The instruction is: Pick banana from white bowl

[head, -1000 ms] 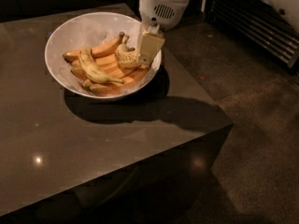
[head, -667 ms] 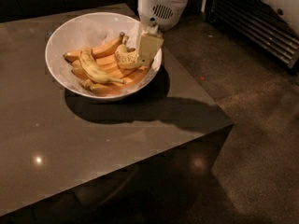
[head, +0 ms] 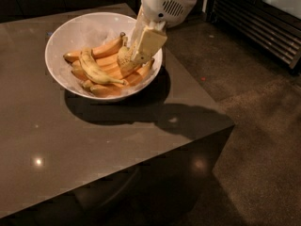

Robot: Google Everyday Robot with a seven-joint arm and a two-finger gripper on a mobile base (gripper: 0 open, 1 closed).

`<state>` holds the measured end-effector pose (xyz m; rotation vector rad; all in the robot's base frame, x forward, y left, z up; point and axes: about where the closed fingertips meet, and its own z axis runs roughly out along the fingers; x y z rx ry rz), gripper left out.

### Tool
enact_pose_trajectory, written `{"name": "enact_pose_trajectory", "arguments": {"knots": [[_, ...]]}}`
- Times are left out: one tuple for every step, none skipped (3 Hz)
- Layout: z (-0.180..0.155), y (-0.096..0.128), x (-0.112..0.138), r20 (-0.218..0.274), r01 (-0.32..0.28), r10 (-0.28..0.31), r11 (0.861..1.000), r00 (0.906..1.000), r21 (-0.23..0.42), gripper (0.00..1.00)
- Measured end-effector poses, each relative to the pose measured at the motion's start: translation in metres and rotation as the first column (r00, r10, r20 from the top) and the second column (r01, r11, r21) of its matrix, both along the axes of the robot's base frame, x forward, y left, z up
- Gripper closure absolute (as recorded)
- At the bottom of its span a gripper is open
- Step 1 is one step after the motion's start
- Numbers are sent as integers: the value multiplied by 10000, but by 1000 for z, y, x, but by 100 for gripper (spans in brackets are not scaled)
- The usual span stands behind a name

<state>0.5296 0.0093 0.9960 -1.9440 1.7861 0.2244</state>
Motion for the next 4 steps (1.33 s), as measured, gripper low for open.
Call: {"name": "enact_pose_trajectory", "arguments": {"knots": [[8,-1,-15,289,-879,861,9939,9959,662,100],[11,0,-17,392,-993,968,9928,9945,665,100],[28,11,-25,953,-1516,1432,9845,9851,880,100],[43,15,-37,1421,-1870,1694,9748,9753,1217,100]]}}
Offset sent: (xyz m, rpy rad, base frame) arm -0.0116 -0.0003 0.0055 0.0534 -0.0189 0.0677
